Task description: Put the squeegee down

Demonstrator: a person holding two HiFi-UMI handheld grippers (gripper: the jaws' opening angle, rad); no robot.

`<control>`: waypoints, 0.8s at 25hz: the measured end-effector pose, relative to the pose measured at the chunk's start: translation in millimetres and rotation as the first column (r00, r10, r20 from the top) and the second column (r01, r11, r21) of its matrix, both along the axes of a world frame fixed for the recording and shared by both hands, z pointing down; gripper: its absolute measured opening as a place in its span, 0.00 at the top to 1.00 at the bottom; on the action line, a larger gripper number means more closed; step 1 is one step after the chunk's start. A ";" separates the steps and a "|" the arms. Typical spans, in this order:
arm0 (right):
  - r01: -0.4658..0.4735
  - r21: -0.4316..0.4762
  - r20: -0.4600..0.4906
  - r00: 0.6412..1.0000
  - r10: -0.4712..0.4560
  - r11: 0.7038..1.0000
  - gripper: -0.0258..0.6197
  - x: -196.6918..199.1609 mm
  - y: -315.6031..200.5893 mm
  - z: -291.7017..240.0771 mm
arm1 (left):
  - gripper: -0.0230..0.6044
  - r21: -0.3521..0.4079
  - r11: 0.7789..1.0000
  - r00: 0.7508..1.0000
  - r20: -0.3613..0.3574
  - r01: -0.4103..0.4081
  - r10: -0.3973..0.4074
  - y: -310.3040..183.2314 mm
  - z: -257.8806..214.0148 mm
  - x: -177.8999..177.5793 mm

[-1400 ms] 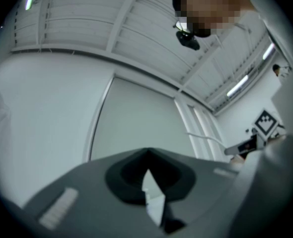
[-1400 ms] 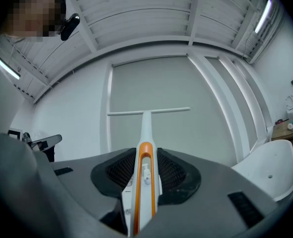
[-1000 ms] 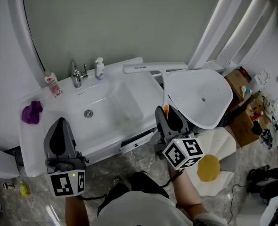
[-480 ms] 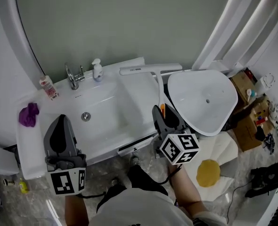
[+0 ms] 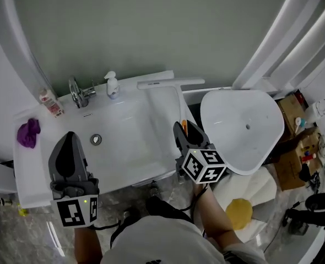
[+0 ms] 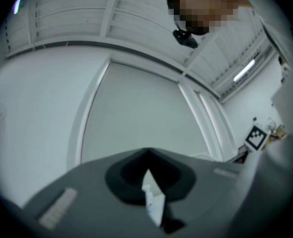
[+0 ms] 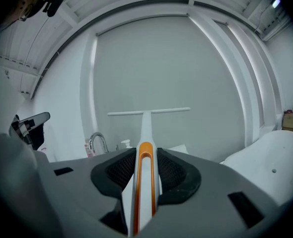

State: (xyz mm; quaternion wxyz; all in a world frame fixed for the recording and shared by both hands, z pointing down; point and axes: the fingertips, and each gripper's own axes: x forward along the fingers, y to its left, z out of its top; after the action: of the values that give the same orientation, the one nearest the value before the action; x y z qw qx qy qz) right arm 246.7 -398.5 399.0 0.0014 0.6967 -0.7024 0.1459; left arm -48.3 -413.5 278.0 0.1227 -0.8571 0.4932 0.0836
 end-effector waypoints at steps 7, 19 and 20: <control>0.045 -0.098 0.028 0.999 -0.043 0.994 0.76 21.3 -37.0 40.8 | 0.96 -0.021 0.997 0.998 0.007 0.069 -0.069 -19.4 6.4 14.3; 0.117 -0.249 0.076 0.992 -0.101 0.962 0.76 39.5 -86.1 107.7 | 0.96 -0.062 0.981 0.983 0.038 0.182 -0.180 -43.5 19.3 25.0; 0.121 -0.259 0.080 0.991 -0.104 0.958 0.76 40.4 -89.3 112.5 | 0.96 -0.065 0.980 0.981 0.041 0.190 -0.187 -44.7 20.3 25.8</control>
State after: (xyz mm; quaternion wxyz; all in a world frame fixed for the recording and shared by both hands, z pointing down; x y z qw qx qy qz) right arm 287.1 -487.8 511.5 0.0794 0.6440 -0.7150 0.2603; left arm -22.6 -458.2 298.3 0.1093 -0.8116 0.5725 0.0399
